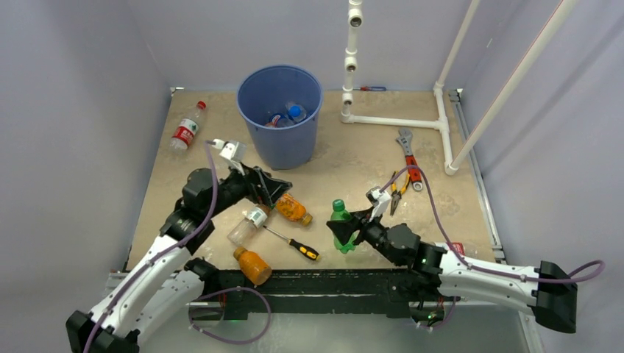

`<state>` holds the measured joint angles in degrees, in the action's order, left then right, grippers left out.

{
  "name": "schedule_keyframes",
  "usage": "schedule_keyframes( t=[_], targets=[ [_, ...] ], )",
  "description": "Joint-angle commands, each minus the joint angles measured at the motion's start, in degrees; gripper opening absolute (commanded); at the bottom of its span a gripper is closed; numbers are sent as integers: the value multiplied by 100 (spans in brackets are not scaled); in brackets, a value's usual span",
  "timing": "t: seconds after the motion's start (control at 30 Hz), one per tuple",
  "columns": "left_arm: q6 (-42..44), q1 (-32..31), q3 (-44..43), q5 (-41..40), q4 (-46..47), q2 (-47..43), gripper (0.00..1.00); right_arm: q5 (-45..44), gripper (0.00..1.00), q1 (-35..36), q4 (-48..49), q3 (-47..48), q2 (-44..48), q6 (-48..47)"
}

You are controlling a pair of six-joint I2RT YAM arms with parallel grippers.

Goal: Put the plastic bottles in the bin
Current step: Place the plastic bottle in the trash bin.

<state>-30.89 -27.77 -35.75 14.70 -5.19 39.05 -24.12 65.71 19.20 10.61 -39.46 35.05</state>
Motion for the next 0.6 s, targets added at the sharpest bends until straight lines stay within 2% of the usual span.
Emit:
schedule_keyframes(
  t=[0.0,0.23,0.33,0.57],
  targets=[
    [-520,-73,180,2212,1772,584,91,792,40,-4,1794,-309,438,-748],
    [-531,-725,-37,2308,2496,1004,91,1182,35,3,2775,-440,-42,-954],
    [-480,-779,-30,2303,2571,1127,90,1292,34,3,3131,-348,-477,-943],
    [-25,-785,367,1869,2466,414,87,1575,34,92,3608,30,-1346,-755]
  ],
)
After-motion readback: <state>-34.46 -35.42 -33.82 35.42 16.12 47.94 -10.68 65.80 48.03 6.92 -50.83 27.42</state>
